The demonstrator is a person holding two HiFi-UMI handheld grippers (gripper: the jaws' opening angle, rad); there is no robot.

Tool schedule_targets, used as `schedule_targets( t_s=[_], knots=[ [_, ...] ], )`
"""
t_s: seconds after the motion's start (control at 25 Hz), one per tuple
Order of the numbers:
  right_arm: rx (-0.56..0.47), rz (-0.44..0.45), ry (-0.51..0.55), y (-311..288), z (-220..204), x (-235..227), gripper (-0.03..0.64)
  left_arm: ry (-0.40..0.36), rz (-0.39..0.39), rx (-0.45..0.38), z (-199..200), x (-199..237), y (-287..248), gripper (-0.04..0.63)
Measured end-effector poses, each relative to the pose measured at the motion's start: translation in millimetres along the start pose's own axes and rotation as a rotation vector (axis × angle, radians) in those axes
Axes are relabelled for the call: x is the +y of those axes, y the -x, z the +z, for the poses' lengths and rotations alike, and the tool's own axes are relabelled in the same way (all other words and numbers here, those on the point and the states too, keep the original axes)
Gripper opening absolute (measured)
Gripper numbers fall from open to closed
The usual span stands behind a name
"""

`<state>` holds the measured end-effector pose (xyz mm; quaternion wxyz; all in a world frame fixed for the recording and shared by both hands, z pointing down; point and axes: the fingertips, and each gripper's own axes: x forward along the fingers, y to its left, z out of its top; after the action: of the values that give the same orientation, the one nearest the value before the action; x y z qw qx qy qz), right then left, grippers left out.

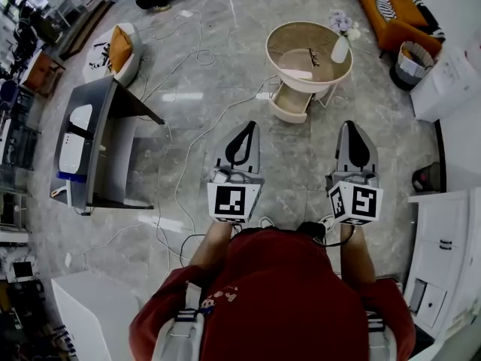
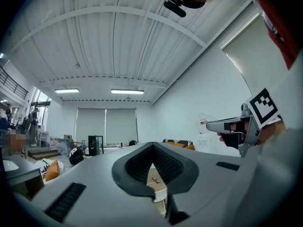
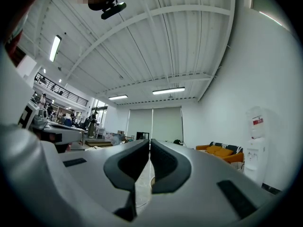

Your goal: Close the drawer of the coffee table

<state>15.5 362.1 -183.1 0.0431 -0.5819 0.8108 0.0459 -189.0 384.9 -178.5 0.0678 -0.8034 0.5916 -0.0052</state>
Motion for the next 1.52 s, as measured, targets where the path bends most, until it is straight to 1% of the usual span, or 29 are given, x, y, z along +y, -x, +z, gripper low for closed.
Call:
schedule_targets(
  t_s=[0.12, 0.24, 0.28, 0.44, 0.56, 0.68, 0.72, 0.8, 0.84, 0.96, 1.0, 1.24, 1.36, 1.52],
  knots=[
    [0.004, -0.017, -0.012, 1, -4, 8, 0.025, 0.001, 0.005, -0.022, -4, 13, 5, 0.012],
    [0.025, -0.028, -0.008, 1, -11, 7, 0.025, 0.010, 0.003, -0.021, -10, 15, 6, 0.012],
    [0.034, -0.032, -0.004, 2, -13, 5, 0.025, 0.018, -0.002, -0.012, -13, 13, 5, 0.012],
    [0.058, -0.053, -0.001, 0, -25, -4, 0.025, 0.050, -0.033, 0.070, -30, 3, -1, 0.012],
    [0.072, -0.054, -0.017, -7, -38, -11, 0.025, 0.037, -0.046, 0.081, -40, 2, -13, 0.012],
    [0.090, -0.057, -0.028, -23, -52, -20, 0.025, 0.031, -0.040, 0.073, -46, 4, -30, 0.012],
    [0.091, -0.060, -0.030, -29, -55, -25, 0.025, 0.030, -0.038, 0.087, -49, 4, -38, 0.012],
    [0.088, -0.059, -0.029, -46, -60, -37, 0.025, 0.028, -0.034, 0.112, -55, 4, -57, 0.012],
    [0.086, -0.057, -0.029, -56, -62, -45, 0.025, 0.024, -0.031, 0.107, -56, 3, -70, 0.012],
    [0.081, -0.050, -0.022, -90, -68, -73, 0.025, 0.000, -0.025, 0.044, -54, -1, -115, 0.012],
    [0.079, -0.049, -0.020, -102, -70, -84, 0.025, -0.004, -0.028, 0.041, -53, -4, -132, 0.012],
    [0.071, -0.048, -0.038, -172, -72, -150, 0.025, -0.007, -0.048, 0.120, -51, -23, -227, 0.012],
    [0.059, -0.049, -0.047, -203, -72, -188, 0.025, -0.024, -0.066, 0.111, -48, -40, -277, 0.012],
    [0.065, -0.050, -0.029, -231, -80, -240, 0.025, -0.015, -0.078, 0.104, -47, -65, -329, 0.012]
  ],
)
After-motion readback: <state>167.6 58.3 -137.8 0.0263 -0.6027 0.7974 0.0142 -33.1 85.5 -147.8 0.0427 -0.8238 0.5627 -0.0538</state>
